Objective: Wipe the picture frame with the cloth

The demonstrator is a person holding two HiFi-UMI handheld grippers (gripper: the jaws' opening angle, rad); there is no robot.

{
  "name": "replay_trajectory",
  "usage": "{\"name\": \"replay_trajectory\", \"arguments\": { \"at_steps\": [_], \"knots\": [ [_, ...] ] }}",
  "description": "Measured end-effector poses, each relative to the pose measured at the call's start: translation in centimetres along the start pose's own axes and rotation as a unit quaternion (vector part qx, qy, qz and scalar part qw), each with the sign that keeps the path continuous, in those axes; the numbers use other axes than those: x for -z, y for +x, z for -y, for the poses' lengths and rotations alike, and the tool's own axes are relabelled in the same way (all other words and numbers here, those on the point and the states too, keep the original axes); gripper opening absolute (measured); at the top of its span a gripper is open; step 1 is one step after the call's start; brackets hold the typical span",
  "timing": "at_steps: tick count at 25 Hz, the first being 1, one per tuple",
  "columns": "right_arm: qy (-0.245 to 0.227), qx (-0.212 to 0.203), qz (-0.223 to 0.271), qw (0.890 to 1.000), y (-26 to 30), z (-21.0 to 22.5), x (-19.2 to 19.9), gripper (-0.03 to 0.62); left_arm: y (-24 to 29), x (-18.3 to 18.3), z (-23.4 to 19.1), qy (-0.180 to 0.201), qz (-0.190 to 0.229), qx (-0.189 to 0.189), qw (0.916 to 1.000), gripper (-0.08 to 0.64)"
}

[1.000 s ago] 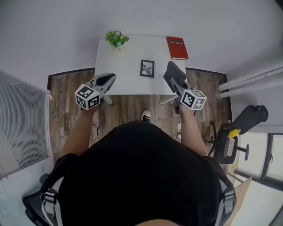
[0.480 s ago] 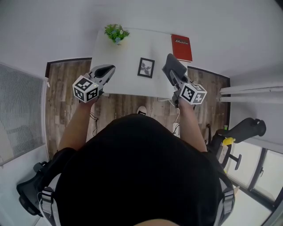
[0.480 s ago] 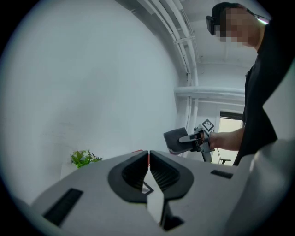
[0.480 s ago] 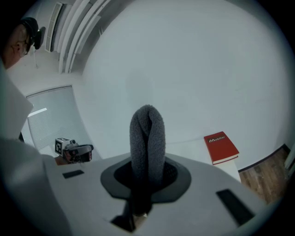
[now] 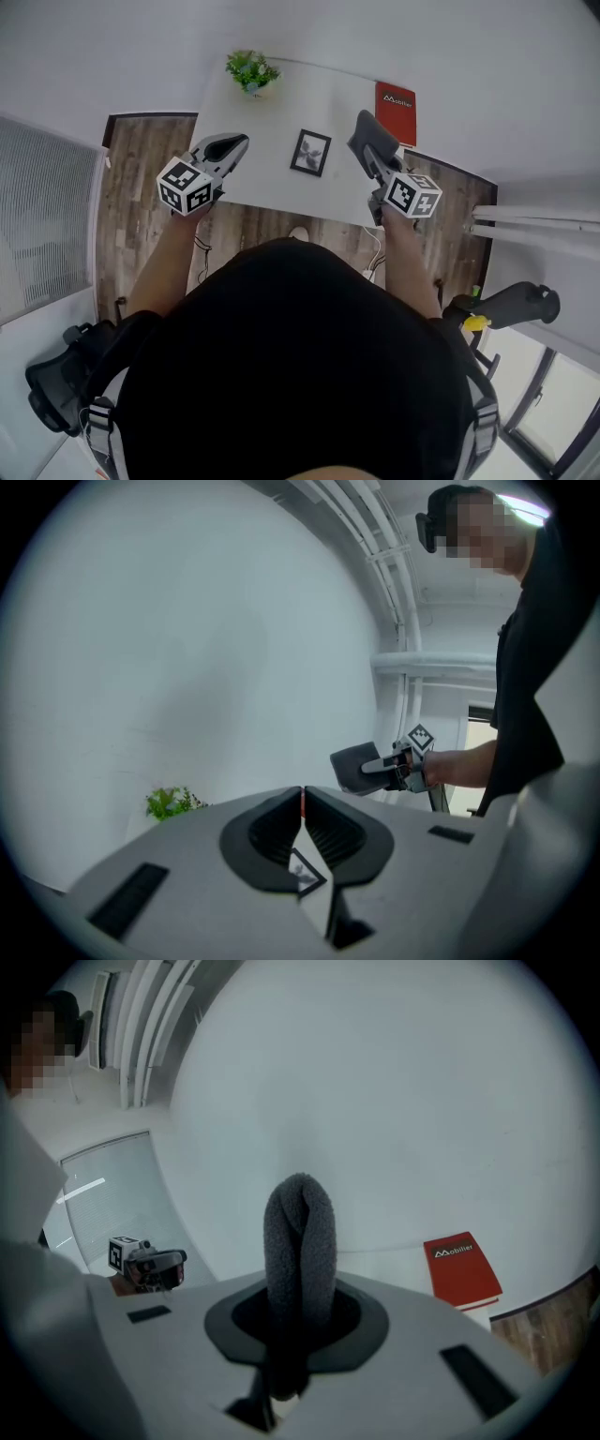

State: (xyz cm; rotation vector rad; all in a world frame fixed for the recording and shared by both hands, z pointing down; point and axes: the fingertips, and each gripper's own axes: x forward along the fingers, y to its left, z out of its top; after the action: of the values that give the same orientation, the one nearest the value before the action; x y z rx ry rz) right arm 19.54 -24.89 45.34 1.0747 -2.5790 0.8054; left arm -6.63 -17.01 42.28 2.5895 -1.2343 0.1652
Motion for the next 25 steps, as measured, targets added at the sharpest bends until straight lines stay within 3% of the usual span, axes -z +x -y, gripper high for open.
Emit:
{"name": "replay_trajectory", "arguments": {
  "at_steps": [14,25],
  "knots": [
    [-0.005,-0.049,-0.037,0.998,4.4,3.4,-0.1,0.043,3.6,1.1,-1.1,-0.017,-0.017,-0.041,0.9989,0.02],
    [-0.024,-0.058,-0.066,0.996,6.0,2.8,0.9,0.043,2.6,2.0,-1.7,-0.03,-0.012,-0.057,0.9979,0.02]
  ]
}}
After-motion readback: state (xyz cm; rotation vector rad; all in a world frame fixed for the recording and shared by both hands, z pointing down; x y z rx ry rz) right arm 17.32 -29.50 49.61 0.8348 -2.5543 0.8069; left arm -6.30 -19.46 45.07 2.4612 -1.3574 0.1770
